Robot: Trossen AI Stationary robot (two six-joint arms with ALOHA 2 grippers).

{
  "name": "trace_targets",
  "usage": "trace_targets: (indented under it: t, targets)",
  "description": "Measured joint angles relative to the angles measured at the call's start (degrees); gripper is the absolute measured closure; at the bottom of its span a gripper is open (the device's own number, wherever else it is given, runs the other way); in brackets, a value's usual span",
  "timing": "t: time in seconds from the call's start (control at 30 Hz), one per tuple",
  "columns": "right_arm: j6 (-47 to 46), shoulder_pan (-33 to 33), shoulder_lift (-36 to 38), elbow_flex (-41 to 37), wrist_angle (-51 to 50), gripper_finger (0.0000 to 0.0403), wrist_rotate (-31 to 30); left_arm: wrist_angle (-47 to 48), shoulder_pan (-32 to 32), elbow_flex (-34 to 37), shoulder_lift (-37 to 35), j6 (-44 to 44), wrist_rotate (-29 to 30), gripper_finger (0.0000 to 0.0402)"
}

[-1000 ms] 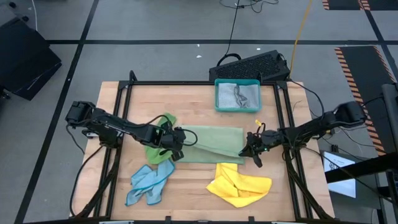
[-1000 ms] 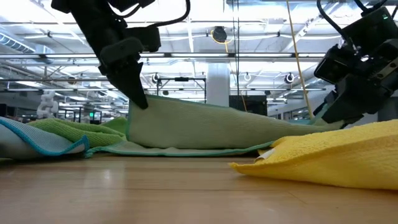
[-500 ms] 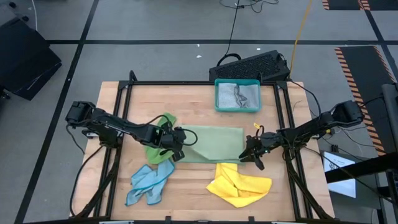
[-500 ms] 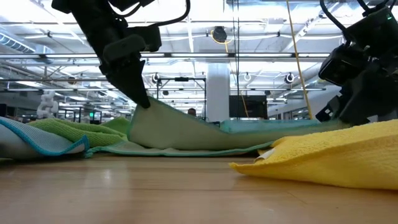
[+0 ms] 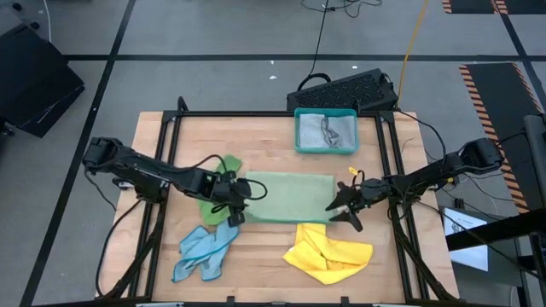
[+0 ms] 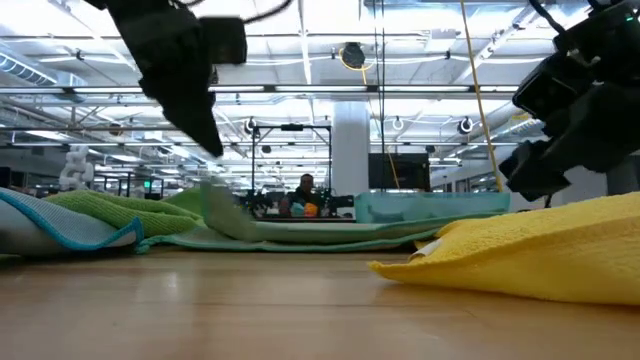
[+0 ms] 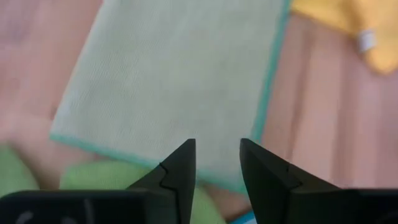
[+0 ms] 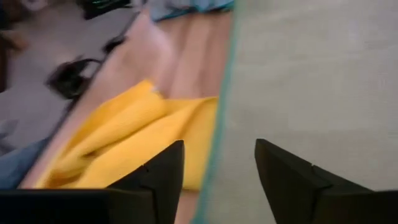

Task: Fold microfiber towels
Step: Fold the light green microfiber cloth

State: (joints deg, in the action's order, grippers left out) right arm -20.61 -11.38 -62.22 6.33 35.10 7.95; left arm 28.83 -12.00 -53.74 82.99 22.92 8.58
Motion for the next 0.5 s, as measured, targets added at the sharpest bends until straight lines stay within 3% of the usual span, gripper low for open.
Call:
trace_targets:
  t: [0.23, 0.5]
  targets:
    - [1.95, -0.02, -1.8, 0.0, 3.5, 0.0294, -2.03, -9.65, -0.81, 0.0, -0.22, -4.22, 4.85, 0.0275]
    - [3.72, -0.27, -2.07, 0.0, 4.96, 0.0368, -5.95, -10.98, -0.95, 0.0, 7.36, 6.42, 8.08, 0.0275]
